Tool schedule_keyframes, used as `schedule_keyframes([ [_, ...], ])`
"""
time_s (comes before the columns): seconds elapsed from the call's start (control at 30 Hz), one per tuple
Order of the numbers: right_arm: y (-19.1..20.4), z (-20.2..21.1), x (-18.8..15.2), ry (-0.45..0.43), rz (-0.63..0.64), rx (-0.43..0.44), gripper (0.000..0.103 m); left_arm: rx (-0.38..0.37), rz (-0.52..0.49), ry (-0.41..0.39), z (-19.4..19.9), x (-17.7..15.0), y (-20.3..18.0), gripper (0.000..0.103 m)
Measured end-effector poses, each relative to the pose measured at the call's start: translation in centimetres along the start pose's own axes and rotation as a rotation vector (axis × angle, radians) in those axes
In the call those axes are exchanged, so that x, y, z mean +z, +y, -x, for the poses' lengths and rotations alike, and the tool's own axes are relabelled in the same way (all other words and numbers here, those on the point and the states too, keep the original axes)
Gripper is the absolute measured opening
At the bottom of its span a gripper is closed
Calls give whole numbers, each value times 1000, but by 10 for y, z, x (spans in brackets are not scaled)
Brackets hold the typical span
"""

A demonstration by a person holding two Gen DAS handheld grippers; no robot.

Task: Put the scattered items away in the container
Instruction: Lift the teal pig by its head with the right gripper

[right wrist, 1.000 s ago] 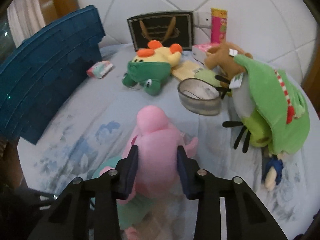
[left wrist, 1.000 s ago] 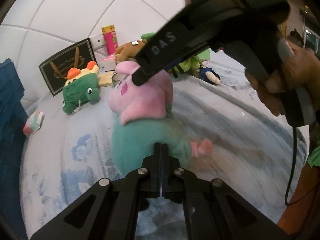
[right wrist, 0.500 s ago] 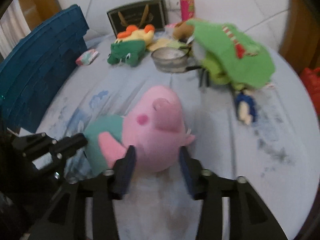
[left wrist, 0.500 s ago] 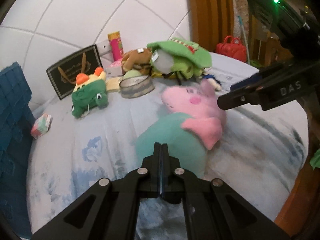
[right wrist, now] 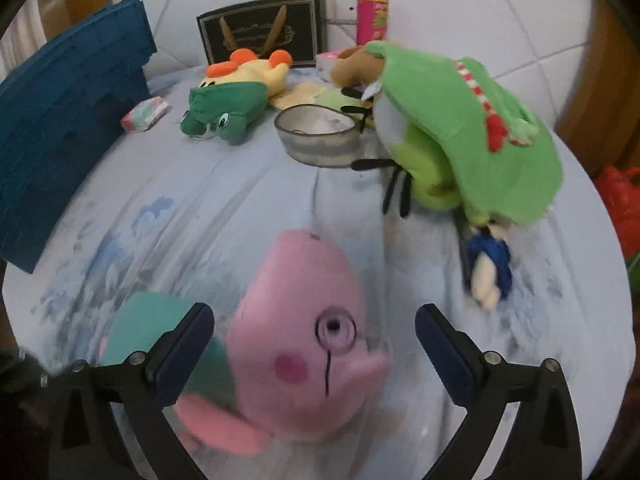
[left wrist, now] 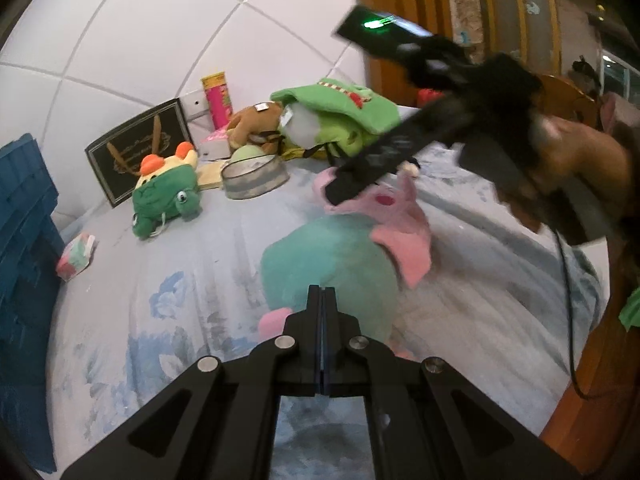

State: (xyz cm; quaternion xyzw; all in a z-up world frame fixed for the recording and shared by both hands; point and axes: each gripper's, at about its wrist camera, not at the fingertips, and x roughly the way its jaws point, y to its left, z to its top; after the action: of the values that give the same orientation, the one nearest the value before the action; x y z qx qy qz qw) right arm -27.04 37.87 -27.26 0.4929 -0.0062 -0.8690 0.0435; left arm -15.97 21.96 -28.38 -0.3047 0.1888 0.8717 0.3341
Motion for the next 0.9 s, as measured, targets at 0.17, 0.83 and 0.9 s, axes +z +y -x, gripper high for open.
schedule_keyframes([
  [0.17,-3,-18,10,31,-1,20,102,6,-4,11,-6,2,-3,0],
  [0.83,22,-23,0,33,59,-22,62,3,-20,-8,11,-7,-6,0],
  [0.9,21,-24,2,36,55,-24,66,21,-21,10,6,-6,-5,0],
])
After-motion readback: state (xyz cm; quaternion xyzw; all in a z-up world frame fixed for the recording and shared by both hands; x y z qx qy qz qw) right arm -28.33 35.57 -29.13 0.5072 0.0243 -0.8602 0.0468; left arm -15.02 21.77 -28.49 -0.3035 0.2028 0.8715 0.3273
